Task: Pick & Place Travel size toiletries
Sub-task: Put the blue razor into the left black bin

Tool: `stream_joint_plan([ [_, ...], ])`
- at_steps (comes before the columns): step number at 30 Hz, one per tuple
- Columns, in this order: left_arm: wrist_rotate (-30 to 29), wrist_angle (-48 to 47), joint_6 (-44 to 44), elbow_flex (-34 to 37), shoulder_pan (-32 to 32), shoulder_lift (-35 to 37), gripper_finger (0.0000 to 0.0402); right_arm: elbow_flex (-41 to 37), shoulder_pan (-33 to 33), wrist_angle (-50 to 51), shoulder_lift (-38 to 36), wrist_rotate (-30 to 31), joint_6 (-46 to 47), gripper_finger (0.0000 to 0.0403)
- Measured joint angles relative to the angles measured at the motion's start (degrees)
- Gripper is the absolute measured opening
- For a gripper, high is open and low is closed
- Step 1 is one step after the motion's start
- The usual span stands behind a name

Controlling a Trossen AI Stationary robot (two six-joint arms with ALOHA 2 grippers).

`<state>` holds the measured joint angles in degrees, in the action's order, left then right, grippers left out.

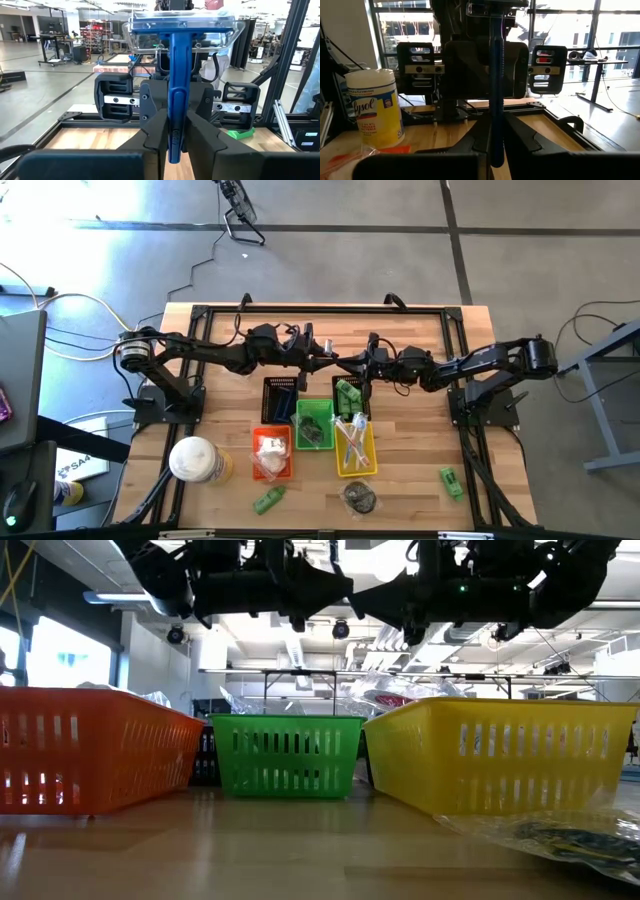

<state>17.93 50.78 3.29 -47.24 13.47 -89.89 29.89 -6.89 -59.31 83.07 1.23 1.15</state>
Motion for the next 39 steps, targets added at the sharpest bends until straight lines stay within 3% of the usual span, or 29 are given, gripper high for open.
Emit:
stream_joint_plan([
  [5, 0.07, 0.0, 0.02, 0.02, 0.02, 0.0, 0.0039, 0.01, 0.02, 0.02, -0.02, -0.04, 0.0, 0.0025],
  [14, 0.24, -0.52, 0.02, 0.06, 0.0, -0.02, 0.0043, 0.0, 0.0, 0.88, -0.02, -0.29, 0.02, 0.0029],
  [19, 0.15, -0.6, 0.01, 0.06, 0.0, -0.07, 0.0044, 0.02, 0.0, 1.2, -0.02, 1.66, 0.13, 0.0082],
  [29, 0.65, -1.86, 0.22, 0.06, -0.02, -0.04, 0.0044, -0.07, 0.0, 4.15, -2.45, 1.88, -1.28, 0.0242],
  [33, 0.51, -2.06, 0.22, 0.06, -0.02, -0.04, 0.0044, -0.07, 0.0, 9.91, -7.57, 1.84, -2.76, 0.0268],
  [39, -0.21, -5.88, 1.49, 0.08, 0.75, 1.57, 0.0045, -0.04, 0.04, 23.58, -17.44, 3.39, -2.6, 0.0268],
])
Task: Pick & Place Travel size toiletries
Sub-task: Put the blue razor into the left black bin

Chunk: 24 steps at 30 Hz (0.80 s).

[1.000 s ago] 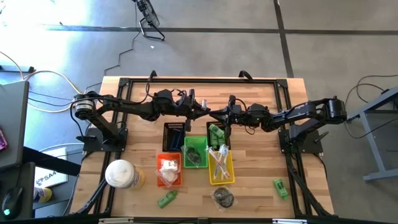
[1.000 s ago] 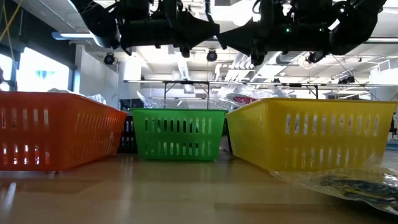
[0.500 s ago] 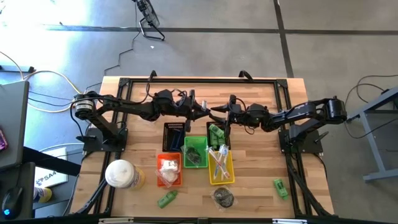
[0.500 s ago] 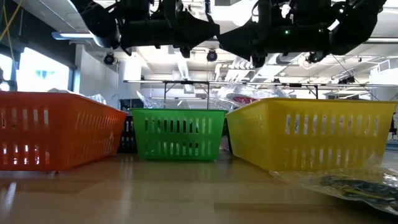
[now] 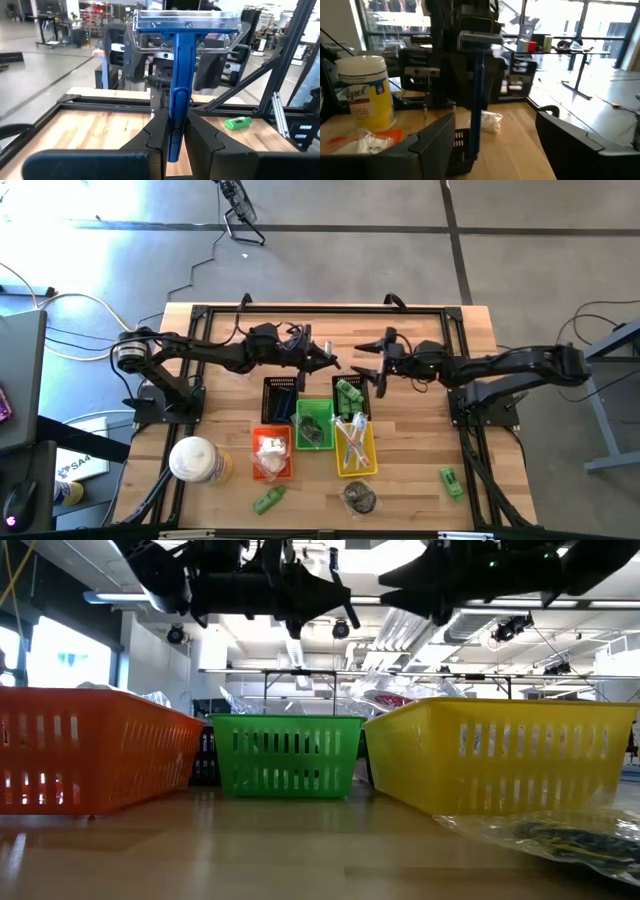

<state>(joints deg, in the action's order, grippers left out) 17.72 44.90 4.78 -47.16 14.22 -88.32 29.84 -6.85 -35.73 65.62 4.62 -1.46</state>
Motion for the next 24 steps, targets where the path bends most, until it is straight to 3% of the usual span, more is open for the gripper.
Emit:
stream_joint_plan([
  [9, -0.88, -15.27, 4.21, 0.0, 0.39, 7.26, 0.0045, 0.0, -0.02, 11.56, -7.29, 6.5, 0.06, 0.0252],
  [24, -0.69, -52.22, 17.81, -0.04, 0.39, 16.92, 0.0045, 0.0, -0.04, 13.36, -7.23, 9.19, -0.19, 0.0246],
])
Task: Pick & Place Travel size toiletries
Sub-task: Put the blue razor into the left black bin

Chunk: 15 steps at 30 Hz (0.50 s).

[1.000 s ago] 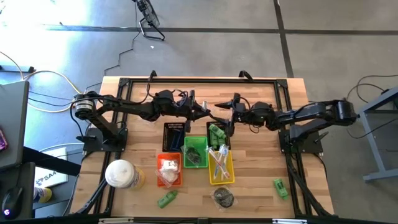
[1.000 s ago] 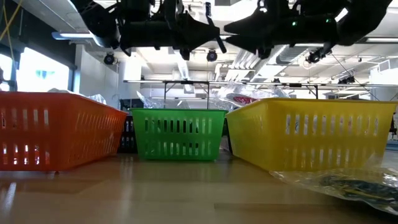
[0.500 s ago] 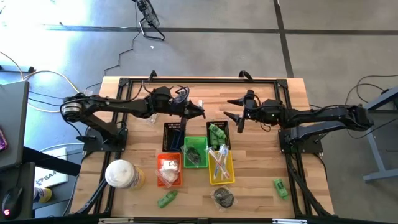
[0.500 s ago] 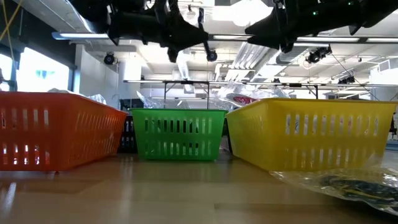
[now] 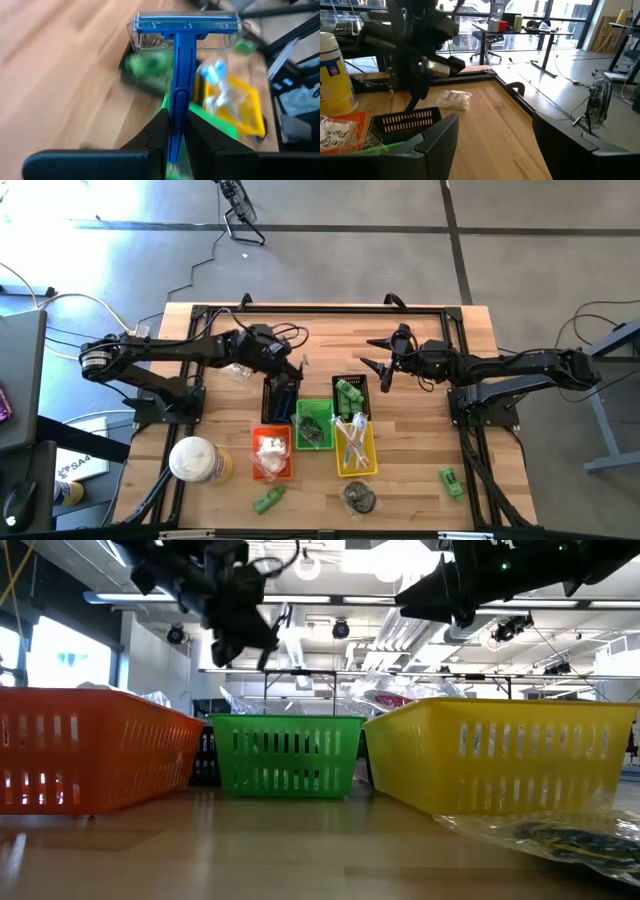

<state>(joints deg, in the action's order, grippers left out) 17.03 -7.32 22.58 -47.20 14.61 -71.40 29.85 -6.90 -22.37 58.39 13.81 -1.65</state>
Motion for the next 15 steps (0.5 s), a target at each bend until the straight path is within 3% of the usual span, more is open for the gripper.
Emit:
stream_joint_plan([
  [8, -0.13, -14.61, 6.25, 0.0, -0.35, 0.0, 0.0045, 0.0, 0.0, 0.0, 0.02, 0.03, -0.11, 0.0246],
  [15, -3.05, -19.95, 9.19, 0.0, -5.03, -0.8, 0.0045, 0.07, 0.0, 0.63, 0.04, 1.19, -0.14, 0.0246],
])
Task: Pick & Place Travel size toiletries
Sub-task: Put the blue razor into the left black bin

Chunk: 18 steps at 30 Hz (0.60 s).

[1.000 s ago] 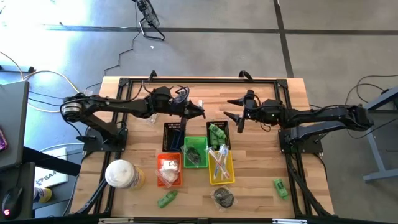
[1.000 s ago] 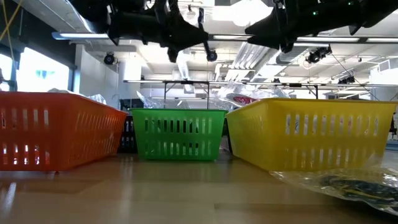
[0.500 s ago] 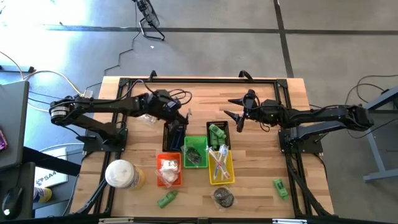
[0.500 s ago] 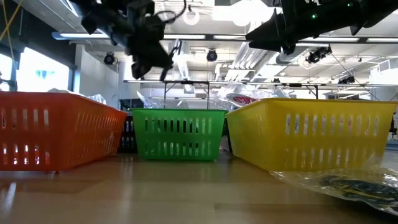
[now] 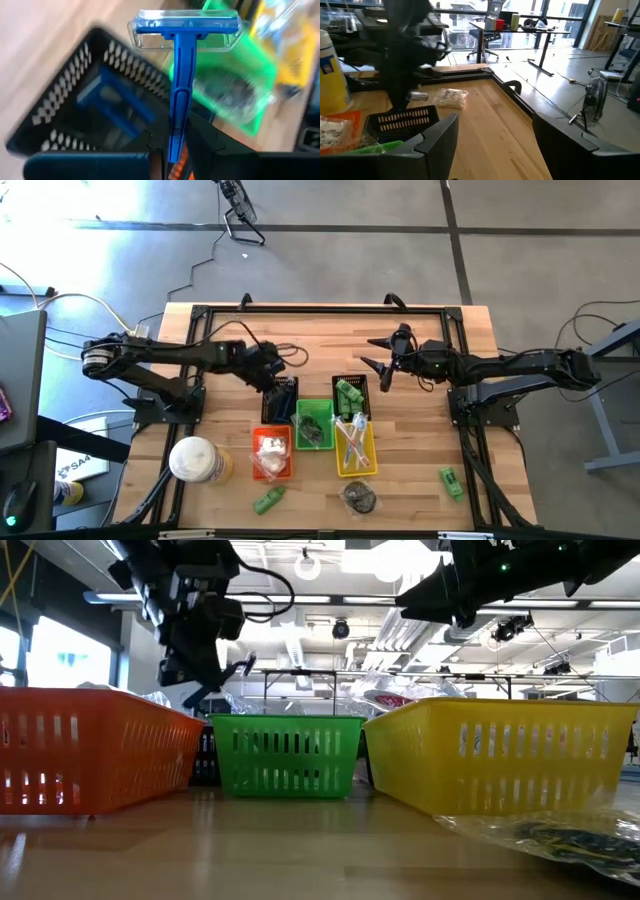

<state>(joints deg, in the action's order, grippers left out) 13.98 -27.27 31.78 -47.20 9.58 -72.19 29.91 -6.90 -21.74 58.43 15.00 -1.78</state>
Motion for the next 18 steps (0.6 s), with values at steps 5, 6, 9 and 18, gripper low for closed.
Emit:
stream_joint_plan([
  [5, -4.44, -1.64, 3.08, -0.04, -3.9, -1.16, 0.0045, 0.02, -0.02, 1.38, 0.0, 3.13, 0.0, 0.0246],
  [6, -5.78, -2.1, 3.56, 0.06, -4.42, -1.28, 0.0045, 0.02, 0.0, 1.54, 0.0, 3.23, -0.01, 0.0246],
  [9, -8.84, -1.49, 4.91, -0.1, -5.7, -2.19, 0.0045, 0.02, 0.0, 1.84, 0.02, 3.22, 0.0, 0.0246],
  [18, -10.04, -2.56, 8.01, 0.0, -5.88, -6.83, 0.0045, 0.02, 0.0, 2.19, 0.03, 3.09, 0.17, 0.0246],
])
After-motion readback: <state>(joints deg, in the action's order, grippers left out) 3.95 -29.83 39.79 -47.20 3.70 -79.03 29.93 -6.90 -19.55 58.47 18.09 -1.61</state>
